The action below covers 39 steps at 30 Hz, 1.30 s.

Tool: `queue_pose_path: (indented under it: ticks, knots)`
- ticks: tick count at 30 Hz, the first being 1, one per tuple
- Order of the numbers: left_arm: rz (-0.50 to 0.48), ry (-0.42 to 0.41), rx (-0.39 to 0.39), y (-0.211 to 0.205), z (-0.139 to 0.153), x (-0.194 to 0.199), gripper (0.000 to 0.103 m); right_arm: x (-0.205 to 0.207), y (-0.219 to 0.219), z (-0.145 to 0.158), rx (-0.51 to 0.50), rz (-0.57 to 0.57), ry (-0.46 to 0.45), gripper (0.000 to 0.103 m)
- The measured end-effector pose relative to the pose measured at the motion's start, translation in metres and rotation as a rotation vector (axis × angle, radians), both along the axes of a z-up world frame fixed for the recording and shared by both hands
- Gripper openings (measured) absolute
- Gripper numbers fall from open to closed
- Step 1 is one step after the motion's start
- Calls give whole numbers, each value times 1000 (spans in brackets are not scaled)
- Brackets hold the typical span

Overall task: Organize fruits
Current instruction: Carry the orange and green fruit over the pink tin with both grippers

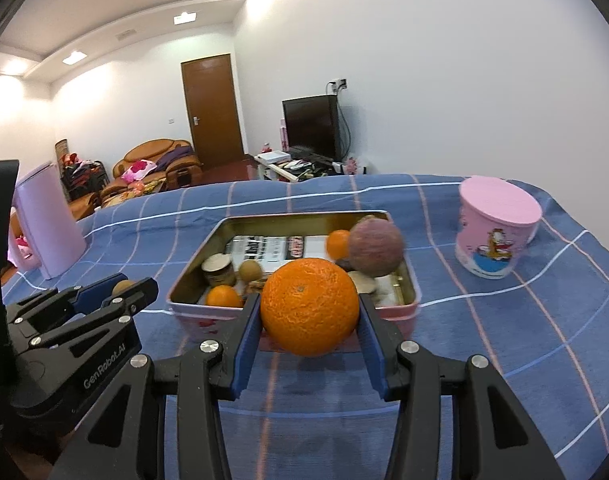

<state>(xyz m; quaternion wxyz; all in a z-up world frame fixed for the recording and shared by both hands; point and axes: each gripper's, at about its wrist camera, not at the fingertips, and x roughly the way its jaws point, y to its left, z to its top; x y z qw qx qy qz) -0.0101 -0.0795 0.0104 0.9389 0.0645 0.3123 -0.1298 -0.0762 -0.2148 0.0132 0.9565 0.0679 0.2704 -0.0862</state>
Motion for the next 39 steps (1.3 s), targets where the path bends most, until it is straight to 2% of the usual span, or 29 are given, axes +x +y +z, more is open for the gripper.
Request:
queue_pose_path:
  ticks: [18, 34, 39]
  knots:
    - [-90, 15, -20, -45, -6, -31, 30, -28, -34, 4, -54, -63, -17, 49]
    - [-208, 53, -66, -79, -1, -50, 30, -42, -66, 6, -84, -127, 2, 48]
    - [-273, 76, -77, -98, -3, -59, 30, -45, -79, 6, -96, -148, 9, 49]
